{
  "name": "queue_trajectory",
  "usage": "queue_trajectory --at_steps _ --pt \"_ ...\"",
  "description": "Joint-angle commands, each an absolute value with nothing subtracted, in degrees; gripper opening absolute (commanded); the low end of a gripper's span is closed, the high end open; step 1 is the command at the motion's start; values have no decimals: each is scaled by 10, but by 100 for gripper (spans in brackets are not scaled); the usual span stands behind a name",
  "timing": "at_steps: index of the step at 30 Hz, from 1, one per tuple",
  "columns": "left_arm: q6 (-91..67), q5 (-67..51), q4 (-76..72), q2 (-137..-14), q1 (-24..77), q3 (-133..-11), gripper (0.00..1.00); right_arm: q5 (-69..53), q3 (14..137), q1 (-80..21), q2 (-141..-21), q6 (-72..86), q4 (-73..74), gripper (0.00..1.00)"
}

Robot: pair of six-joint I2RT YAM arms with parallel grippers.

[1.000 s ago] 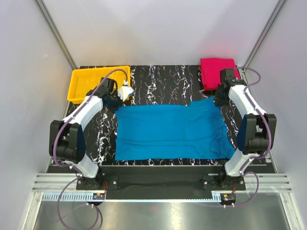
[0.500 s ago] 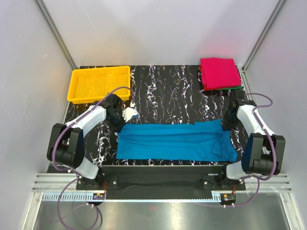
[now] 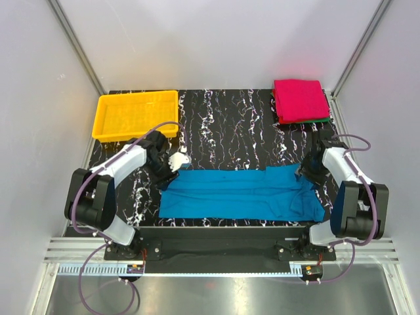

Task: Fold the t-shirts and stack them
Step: Fold the tshirt

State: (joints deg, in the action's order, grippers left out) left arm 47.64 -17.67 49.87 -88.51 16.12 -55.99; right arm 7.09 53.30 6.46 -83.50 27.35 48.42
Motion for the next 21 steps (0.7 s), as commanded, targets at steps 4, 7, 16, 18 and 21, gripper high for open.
queue_trajectory --at_steps 4,7,16,18,21 --pt "455 -252 531 -871 156 -637 49 84 538 67 -781 281 448 53" --pt "410 -261 493 -895 166 -645 47 74 555 67 -821 273 432 46" --pt "391 -193 412 -928 207 -579 42 87 541 67 -842 276 446 0" --pt "389 -191 408 -928 210 -574 38 82 529 67 -813 285 460 0" --pt "392 -187 399 -933 213 -564 23 72 512 67 -781 295 477 0"
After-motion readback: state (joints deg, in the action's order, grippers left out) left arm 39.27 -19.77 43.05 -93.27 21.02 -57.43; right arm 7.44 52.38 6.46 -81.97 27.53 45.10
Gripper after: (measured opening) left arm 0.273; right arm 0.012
